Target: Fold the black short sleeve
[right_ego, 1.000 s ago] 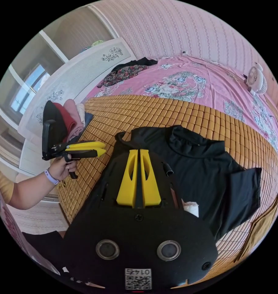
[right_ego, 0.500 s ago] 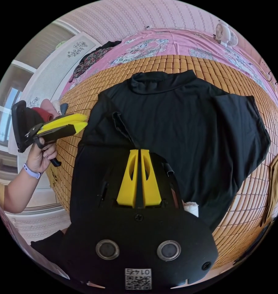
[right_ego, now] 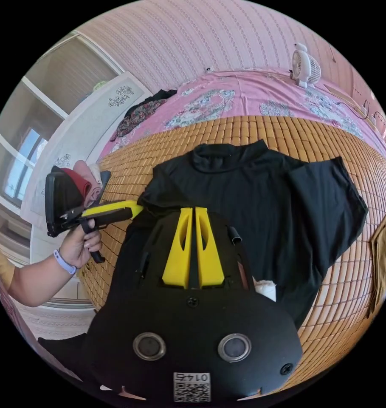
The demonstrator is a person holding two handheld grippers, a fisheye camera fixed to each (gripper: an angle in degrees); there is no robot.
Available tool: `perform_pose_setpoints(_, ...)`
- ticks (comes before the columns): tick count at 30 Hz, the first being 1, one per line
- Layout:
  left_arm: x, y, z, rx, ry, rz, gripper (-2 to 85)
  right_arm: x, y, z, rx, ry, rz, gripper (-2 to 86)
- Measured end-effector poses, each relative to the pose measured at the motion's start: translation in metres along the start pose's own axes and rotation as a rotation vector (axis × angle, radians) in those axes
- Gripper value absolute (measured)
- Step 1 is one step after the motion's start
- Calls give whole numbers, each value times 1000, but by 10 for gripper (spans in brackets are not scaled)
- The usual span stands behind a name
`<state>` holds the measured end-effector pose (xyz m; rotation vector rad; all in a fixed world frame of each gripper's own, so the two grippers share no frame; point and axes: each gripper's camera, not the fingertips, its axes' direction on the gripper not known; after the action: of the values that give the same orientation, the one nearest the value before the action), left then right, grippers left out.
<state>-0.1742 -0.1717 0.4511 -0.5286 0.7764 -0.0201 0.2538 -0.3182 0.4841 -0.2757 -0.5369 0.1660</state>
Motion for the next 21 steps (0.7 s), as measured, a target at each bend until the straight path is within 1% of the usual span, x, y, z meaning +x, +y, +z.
perform_pose_setpoints(2, -10, 23, -42, 111, -24, -99, -9, -16, -18, 5, 33, -101, -47, 5)
perform_pose_setpoints(4, -17, 42, -73, 192, -67, -163, -9, -58, -43, 20, 68, -278, -151, 10)
perform_pose_setpoints(5, -23, 54, -92, 243, -104, -214, -9, -71, -48, 25, 73, -327, -188, 12)
perform_pose_setpoints(7, -37, 75, -116, 323, -148, -302, -6, -122, -68, 48, 38, -525, -319, 25)
perform_pose_setpoints(8, -47, 90, -129, 384, -177, -363, -3, -132, -72, 54, 17, -559, -344, 29)
perform_pose_setpoints(9, -52, 98, -134, 409, -190, -386, -1, -146, -78, 67, -20, -591, -379, 41)
perform_pose_setpoints(11, -77, 127, -145, 450, -201, -520, 28, -157, -81, 82, -44, -554, -393, 57)
perform_pose_setpoints(13, -93, 143, -147, 450, -190, -593, 40, -159, -77, 91, -59, -494, -393, 61)
perform_pose_setpoints(16, -108, 154, -147, 435, -215, -622, 48, -158, -62, 104, -114, -410, -394, 55)
perform_pose_setpoints(21, -137, 136, -132, 380, -241, -602, 63, -161, -48, 131, -244, -311, -363, 47)
